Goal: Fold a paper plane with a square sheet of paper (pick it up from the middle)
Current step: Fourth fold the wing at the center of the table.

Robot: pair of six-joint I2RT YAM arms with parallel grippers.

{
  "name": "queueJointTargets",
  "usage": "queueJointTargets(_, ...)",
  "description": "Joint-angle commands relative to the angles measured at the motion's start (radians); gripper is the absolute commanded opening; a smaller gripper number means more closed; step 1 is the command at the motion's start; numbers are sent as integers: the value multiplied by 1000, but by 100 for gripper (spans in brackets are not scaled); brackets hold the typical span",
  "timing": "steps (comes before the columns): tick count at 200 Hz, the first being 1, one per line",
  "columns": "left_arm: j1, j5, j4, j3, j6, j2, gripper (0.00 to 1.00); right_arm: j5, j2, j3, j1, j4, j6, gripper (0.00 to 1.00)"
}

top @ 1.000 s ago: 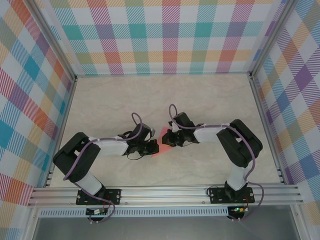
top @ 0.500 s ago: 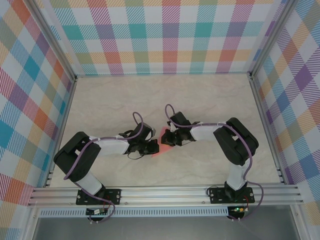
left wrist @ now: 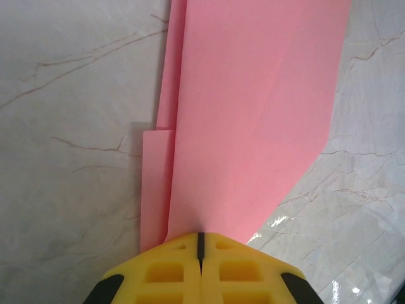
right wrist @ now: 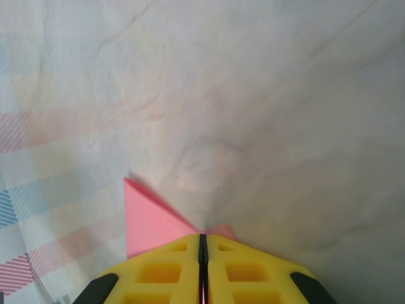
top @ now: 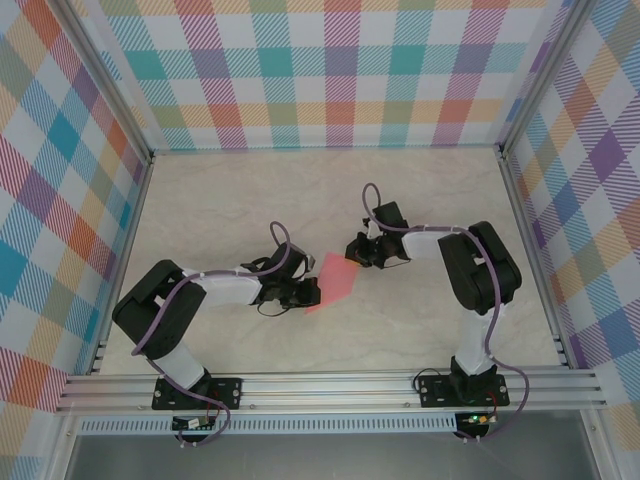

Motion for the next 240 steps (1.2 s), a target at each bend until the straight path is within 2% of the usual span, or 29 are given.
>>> queueJointTargets(1,-9,-69,-143,-55,4,89,0,30,48,-5,-54,-3,-38,10)
queueJointTargets(36,-9,-70,-150,-42,4,90,0,-52,22,-5,-80,28,-50,12)
queueJointTargets(82,-9,-72,-161,-36,7,74,0,-40,-161,-49,-78,-34,-67,17)
queueJointTargets(118,-9,-69,-166,-31,11,59,0,-85,-224,-122,-4,21,-12,18)
queueJointTargets(173,-9,-66,-163,-21,15,53,0,-107,-102,-95,120,74,35,16)
queueJointTargets(211,-8,-59,-159,-15,12,44,0,-74,9,-93,127,64,33,12)
queueJointTargets(240,-9,-50,-176,1,9,5,2,-30,31,-113,126,38,8,11)
